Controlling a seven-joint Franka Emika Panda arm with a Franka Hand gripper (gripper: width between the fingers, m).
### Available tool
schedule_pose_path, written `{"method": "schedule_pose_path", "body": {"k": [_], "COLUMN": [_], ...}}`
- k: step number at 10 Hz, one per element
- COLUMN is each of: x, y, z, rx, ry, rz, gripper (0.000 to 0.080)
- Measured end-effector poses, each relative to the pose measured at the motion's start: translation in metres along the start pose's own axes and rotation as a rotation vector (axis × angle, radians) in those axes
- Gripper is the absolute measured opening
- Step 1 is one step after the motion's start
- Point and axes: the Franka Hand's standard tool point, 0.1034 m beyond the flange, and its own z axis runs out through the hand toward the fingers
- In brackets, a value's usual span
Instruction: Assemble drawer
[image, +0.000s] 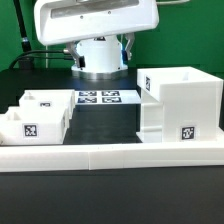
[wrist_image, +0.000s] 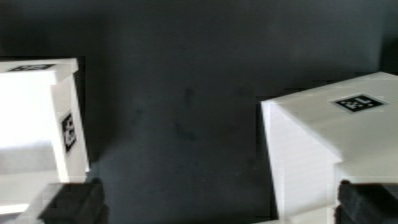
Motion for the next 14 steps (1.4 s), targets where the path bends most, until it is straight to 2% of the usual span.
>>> {"method": "schedule_pose_path", "body": {"k": [3,5,6,11,14], "x": [0.002,0.005,0.006,0.007,0.004], "y": [0.034,0.061,0.065,0.065,0.077], "z": [0.014,0.028,0.032,0.035,0.058], "rx": [-0.056,-0.077,-0.082,-0.087,-0.112], "ry": [-0.036,-0.044,-0.041,-0.036,-0.035], "rz": [0.017,0.013,-0.006,-0.008,-0.017], "gripper": [0.0649,0.0649,0.0649,0.0649,0.0649]}}
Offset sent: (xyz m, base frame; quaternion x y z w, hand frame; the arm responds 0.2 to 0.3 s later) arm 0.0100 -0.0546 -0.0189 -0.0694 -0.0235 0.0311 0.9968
